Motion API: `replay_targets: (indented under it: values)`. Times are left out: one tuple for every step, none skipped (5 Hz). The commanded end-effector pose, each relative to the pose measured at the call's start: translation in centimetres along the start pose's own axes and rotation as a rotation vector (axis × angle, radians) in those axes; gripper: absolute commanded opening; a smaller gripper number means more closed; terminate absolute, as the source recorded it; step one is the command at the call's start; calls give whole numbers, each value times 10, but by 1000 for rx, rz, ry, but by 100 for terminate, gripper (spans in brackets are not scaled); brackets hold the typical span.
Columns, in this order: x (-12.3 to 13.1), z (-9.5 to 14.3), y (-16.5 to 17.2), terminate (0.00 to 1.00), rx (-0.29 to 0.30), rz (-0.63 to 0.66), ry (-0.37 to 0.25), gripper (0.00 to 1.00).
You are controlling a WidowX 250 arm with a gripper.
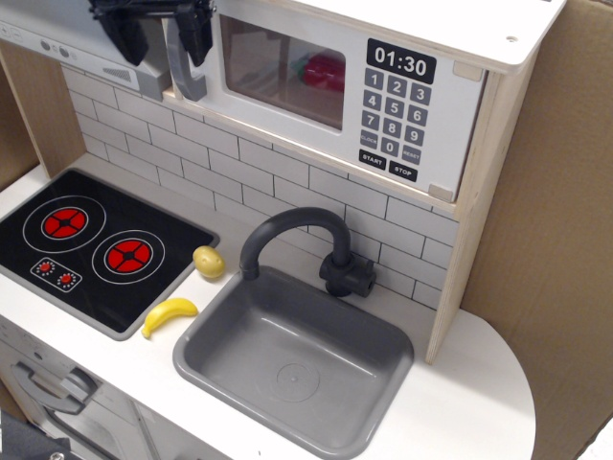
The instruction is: Open microwave
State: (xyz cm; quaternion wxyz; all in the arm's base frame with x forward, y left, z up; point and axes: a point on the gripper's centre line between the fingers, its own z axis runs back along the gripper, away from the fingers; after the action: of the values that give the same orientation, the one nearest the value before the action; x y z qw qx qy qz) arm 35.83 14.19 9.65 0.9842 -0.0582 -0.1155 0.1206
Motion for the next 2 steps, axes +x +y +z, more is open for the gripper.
replay_targets:
  values:
    - [21, 20, -1, 0, 56, -98, -132, 100]
    - [23, 16, 0, 0, 76, -170, -141, 100]
